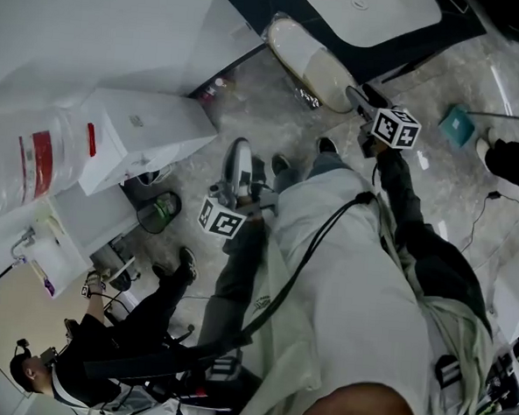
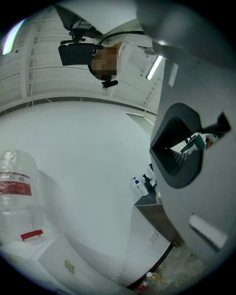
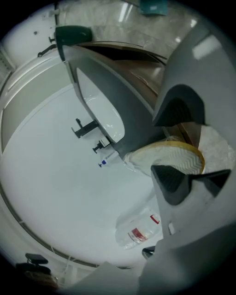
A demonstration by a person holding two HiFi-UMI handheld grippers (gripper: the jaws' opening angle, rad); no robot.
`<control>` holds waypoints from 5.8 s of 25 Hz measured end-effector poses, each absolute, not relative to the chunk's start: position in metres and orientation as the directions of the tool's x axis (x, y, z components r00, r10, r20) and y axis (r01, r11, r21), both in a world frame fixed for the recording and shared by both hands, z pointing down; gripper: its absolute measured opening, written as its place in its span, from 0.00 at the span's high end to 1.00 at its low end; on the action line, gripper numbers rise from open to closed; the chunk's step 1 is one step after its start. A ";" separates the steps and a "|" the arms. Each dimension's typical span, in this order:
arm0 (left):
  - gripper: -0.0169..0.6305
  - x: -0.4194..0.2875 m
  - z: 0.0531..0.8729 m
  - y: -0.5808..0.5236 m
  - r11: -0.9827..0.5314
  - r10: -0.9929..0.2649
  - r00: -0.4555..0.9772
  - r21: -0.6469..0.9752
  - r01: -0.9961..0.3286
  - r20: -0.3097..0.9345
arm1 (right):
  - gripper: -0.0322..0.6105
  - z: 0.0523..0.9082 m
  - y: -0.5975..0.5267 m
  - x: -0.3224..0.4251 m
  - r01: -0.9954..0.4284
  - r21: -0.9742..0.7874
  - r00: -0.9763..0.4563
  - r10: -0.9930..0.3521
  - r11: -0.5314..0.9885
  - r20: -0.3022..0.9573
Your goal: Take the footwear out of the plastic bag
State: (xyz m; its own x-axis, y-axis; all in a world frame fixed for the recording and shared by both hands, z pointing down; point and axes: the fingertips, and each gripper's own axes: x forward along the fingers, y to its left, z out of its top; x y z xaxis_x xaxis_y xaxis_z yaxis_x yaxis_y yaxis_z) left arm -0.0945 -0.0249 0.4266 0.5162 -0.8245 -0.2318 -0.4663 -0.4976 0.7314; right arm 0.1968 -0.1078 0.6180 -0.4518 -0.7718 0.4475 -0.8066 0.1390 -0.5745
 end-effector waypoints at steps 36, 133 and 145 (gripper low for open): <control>0.48 -0.079 0.455 -0.054 -0.434 -0.834 0.490 0.850 -0.299 -0.253 | 0.88 0.504 -0.075 0.147 -0.027 -0.854 -0.805 -0.518 0.519 -0.289; 0.78 -0.145 0.389 -0.065 -0.574 -0.817 0.077 0.819 -0.001 -0.572 | 0.84 0.396 -0.037 0.085 -0.166 -0.772 -0.797 -0.545 0.614 -0.262; 0.79 -0.162 0.385 -0.064 -0.579 -0.815 0.036 0.815 -0.035 -0.578 | 0.85 0.373 -0.036 0.100 -0.238 -0.680 -0.776 -0.557 0.694 -0.297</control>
